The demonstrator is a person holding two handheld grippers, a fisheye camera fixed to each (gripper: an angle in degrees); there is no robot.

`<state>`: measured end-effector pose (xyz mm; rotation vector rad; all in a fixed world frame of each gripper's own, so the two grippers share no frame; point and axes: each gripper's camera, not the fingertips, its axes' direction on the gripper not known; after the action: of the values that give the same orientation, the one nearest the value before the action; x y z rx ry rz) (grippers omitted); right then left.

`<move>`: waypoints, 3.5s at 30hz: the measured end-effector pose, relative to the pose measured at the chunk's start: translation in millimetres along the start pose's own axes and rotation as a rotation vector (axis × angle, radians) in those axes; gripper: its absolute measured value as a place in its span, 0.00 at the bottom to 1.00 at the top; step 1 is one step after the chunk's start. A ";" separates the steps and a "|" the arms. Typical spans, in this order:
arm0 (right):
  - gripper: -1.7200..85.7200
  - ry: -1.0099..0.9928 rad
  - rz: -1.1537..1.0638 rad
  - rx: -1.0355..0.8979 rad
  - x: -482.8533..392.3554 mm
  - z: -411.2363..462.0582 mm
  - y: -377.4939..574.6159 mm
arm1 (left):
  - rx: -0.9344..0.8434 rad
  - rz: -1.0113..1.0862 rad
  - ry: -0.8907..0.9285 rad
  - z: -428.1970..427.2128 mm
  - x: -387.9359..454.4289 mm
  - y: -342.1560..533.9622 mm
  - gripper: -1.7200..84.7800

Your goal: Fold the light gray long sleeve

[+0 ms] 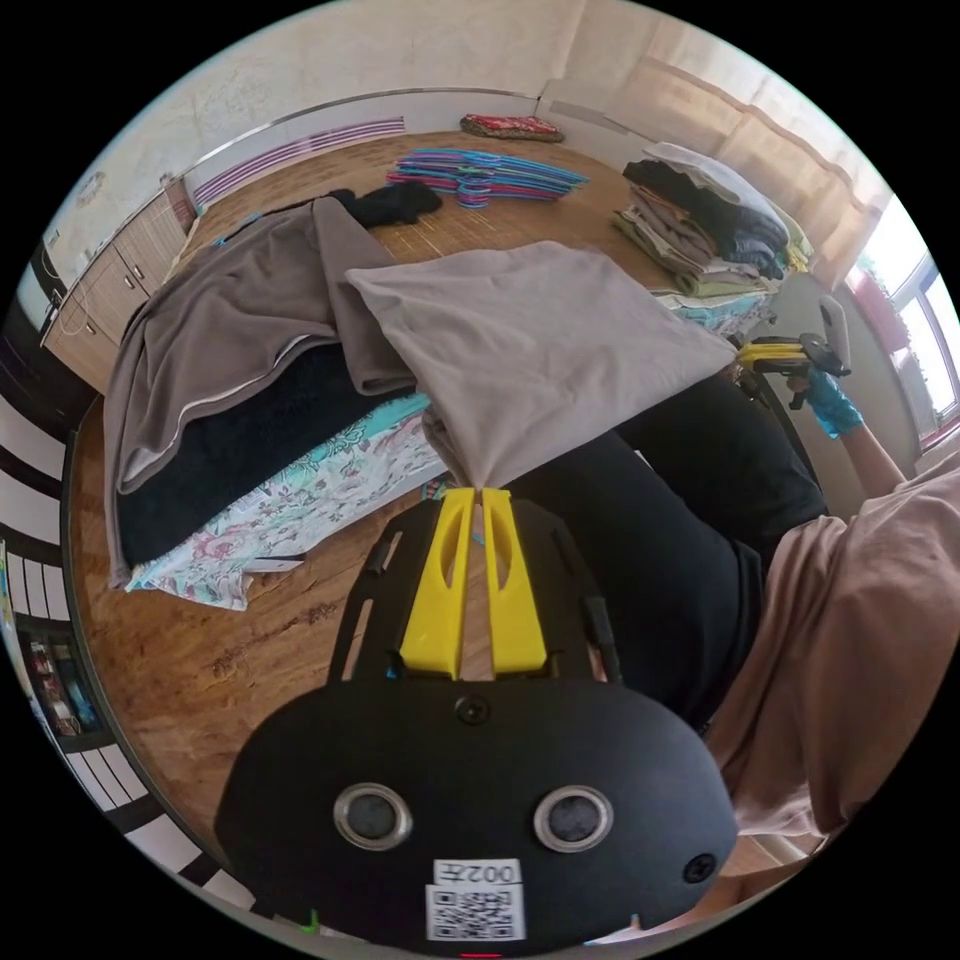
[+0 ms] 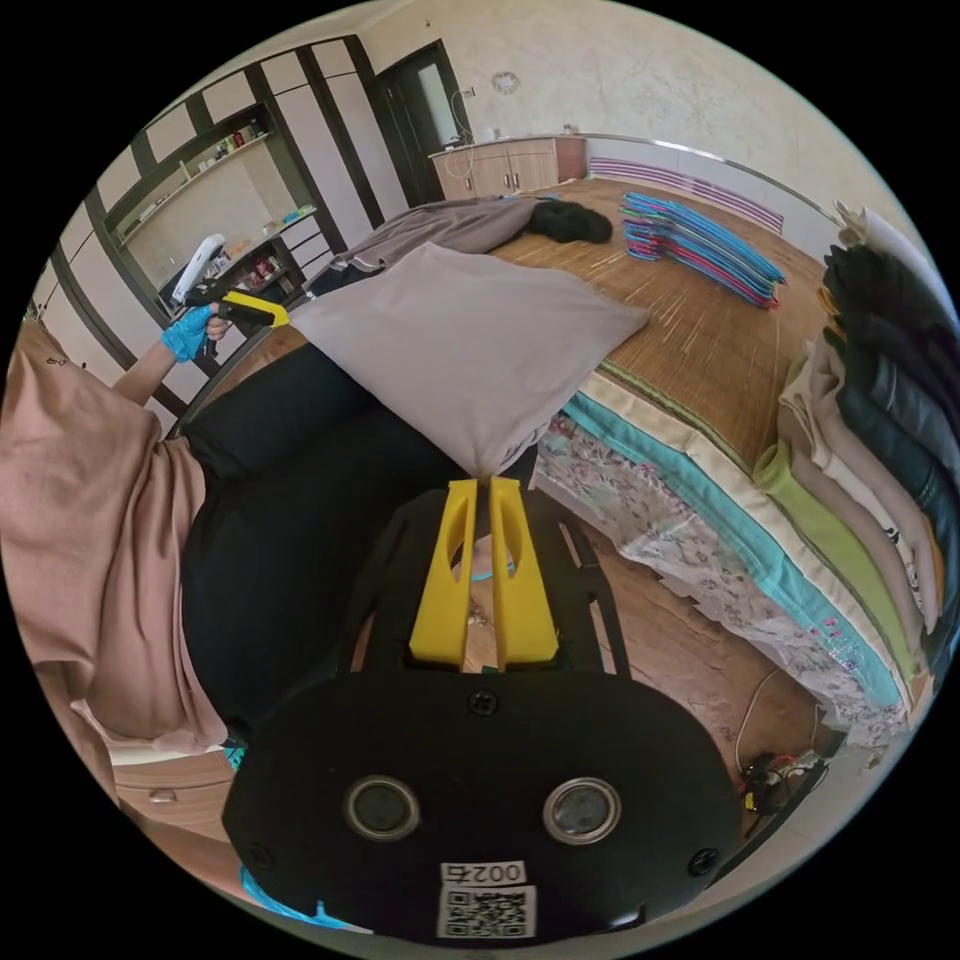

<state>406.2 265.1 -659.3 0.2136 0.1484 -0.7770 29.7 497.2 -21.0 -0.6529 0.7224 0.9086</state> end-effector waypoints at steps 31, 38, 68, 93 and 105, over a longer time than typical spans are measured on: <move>0.21 0.486 -0.547 -0.069 -391.7 299.9 -103.5 | 0.105 0.340 -0.125 -22.8 214.8 -70.2 0.09; 0.14 0.587 -0.515 -0.072 -400.4 346.5 -109.2 | 0.091 0.385 -0.164 -13.5 245.8 -79.6 0.14; 0.10 0.658 -0.309 -0.105 -306.0 394.9 -231.5 | 0.039 0.219 -0.490 2.3 298.5 -170.1 0.07; 0.02 0.682 -0.143 0.096 -159.1 238.2 -478.3 | 0.048 0.177 -0.518 -58.7 266.1 -250.5 0.02; 0.02 0.560 -0.001 0.232 8.3 79.8 -730.2 | 0.106 0.170 -0.580 -163.2 235.0 -439.2 0.01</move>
<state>-100.6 -266.2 -683.0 0.6506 0.5880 -0.7189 464.4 278.8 -216.4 -0.2109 0.3025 1.1402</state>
